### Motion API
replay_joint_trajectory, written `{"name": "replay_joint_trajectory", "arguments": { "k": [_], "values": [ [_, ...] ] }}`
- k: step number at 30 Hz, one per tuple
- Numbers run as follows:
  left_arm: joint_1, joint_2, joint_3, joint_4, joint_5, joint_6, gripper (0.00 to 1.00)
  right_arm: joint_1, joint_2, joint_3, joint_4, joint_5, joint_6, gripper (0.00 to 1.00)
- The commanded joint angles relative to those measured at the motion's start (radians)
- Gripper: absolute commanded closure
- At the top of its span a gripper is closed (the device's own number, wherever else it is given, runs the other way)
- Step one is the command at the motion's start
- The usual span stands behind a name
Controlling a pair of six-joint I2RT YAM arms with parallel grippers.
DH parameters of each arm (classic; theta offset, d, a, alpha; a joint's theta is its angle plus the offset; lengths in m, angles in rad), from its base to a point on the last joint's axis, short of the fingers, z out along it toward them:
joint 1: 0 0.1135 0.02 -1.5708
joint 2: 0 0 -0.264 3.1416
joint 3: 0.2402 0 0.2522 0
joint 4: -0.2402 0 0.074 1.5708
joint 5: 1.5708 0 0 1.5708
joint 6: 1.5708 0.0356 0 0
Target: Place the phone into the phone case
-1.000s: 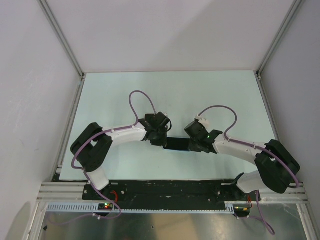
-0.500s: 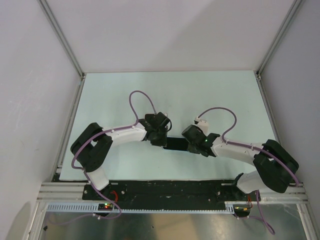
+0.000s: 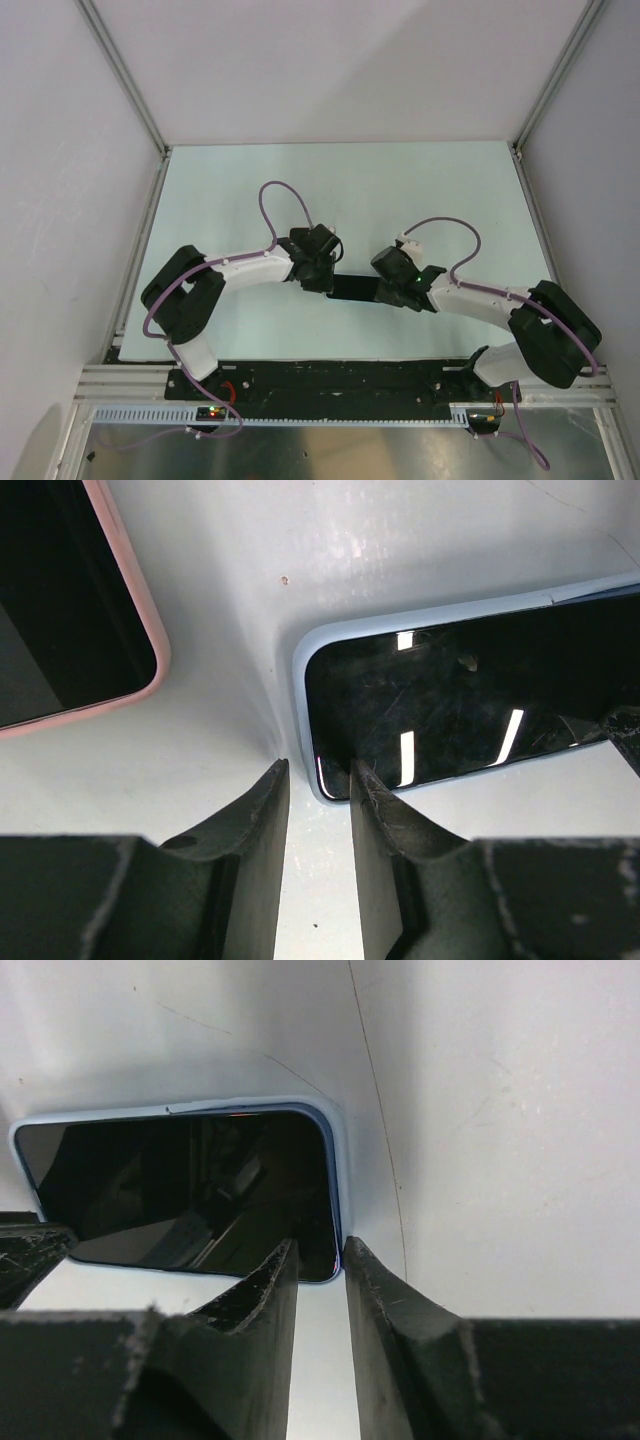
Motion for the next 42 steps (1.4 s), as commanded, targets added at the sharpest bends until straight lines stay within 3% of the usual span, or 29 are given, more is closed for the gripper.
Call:
{"name": "replay_joint_trajectory", "arguments": {
  "k": [1,12,16,18,21,30,33,37,42],
  "values": [
    [0.005,0.005,0.007,-0.064,-0.020,0.038,0.65,-0.025,0.134,-0.193,-0.036,-0.195,0.034,0.68],
    [0.004,0.001,0.009,-0.070,-0.021,0.041,0.65,-0.094,0.131,-0.241,0.046,-0.240,0.010,0.68],
    [0.004,0.011,0.014,-0.070,-0.016,0.040,0.65,-0.089,0.166,-0.247,0.076,-0.237,0.015,0.76],
    [0.004,0.013,0.019,-0.070,-0.014,0.039,0.65,-0.078,0.202,-0.247,0.101,-0.237,0.030,0.87],
    [0.005,0.022,0.030,-0.072,-0.016,0.042,0.65,-0.024,0.232,-0.247,0.123,-0.218,0.081,0.98],
    [0.006,0.091,0.150,-0.089,-0.037,0.042,0.64,0.208,0.104,-0.246,0.156,-0.175,0.282,1.00],
    [0.006,0.146,0.221,-0.092,-0.030,0.050,0.64,0.261,0.023,-0.242,0.141,-0.128,0.330,0.85],
    [0.010,0.153,0.274,-0.102,-0.035,0.053,0.64,0.208,-0.146,-0.236,0.045,-0.057,0.293,0.55],
    [0.026,0.075,0.281,-0.117,-0.053,0.072,0.62,0.050,-0.343,-0.190,-0.038,-0.041,0.155,0.40]
  ]
}}
